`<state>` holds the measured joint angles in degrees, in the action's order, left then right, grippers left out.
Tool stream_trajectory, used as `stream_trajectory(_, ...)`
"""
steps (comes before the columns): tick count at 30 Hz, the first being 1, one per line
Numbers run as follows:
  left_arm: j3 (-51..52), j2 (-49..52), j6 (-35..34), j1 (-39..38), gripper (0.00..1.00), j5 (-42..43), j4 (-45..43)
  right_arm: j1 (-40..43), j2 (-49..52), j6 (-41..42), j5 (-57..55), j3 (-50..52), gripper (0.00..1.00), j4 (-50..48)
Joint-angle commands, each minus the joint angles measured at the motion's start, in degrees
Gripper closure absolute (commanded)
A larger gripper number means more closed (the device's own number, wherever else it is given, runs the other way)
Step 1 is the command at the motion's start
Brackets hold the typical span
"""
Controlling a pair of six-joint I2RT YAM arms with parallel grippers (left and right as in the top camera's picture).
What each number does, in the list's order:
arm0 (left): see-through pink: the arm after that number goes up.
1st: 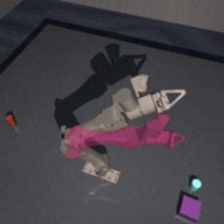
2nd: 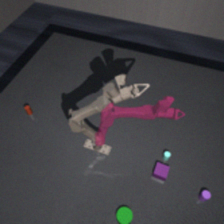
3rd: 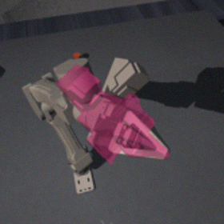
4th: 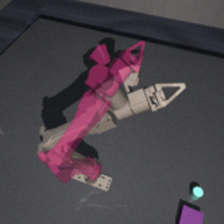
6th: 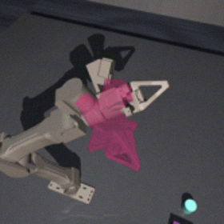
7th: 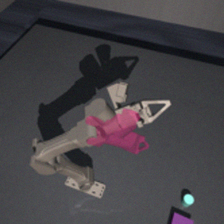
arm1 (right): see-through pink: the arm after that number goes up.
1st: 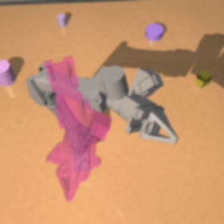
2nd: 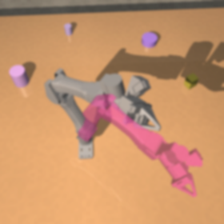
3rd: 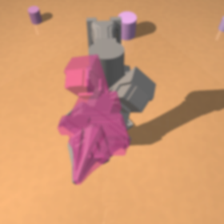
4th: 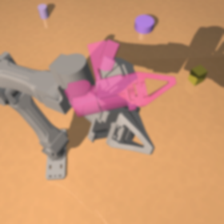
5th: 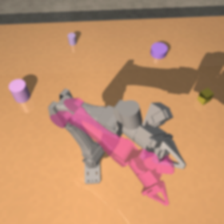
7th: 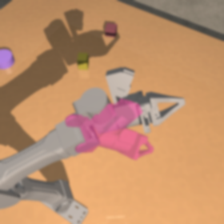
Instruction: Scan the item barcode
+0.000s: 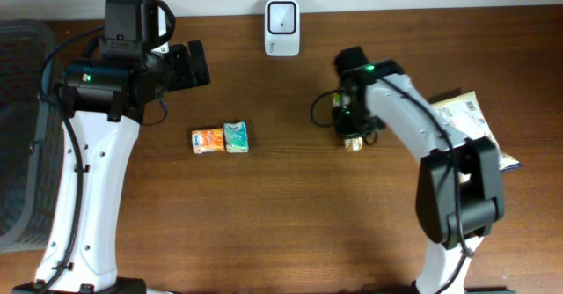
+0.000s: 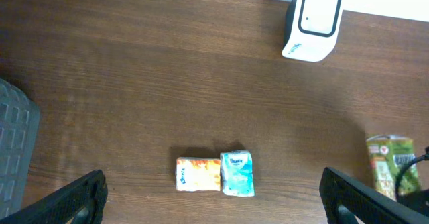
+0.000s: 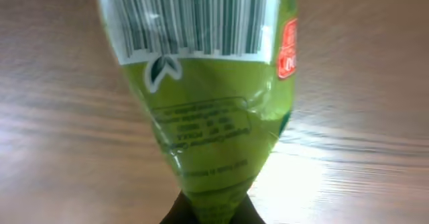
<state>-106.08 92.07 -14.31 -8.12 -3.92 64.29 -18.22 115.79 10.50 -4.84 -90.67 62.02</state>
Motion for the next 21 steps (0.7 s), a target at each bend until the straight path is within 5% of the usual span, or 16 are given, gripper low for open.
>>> stream_trajectory(1,-0.24,-0.70,0.72,0.04,0.01,-0.42,0.11,-10.45,0.83,2.03,-26.82,-1.22,0.96,1.14)
stream_trajectory(10,-0.24,-0.70,0.72,0.04,0.01,-0.42,0.11,-22.88,14.88,3.76,-40.22,-1.16,0.95,5.46)
stream_trajectory(14,-0.24,-0.70,0.72,0.04,0.01,-0.42,0.11,-27.28,14.67,4.15,-34.88,-1.33,0.70,6.69)
stream_trajectory(21,-0.24,-0.70,0.72,0.04,0.01,-0.44,0.11,-30.01,13.16,5.01,-19.17,-3.48,0.63,6.29)
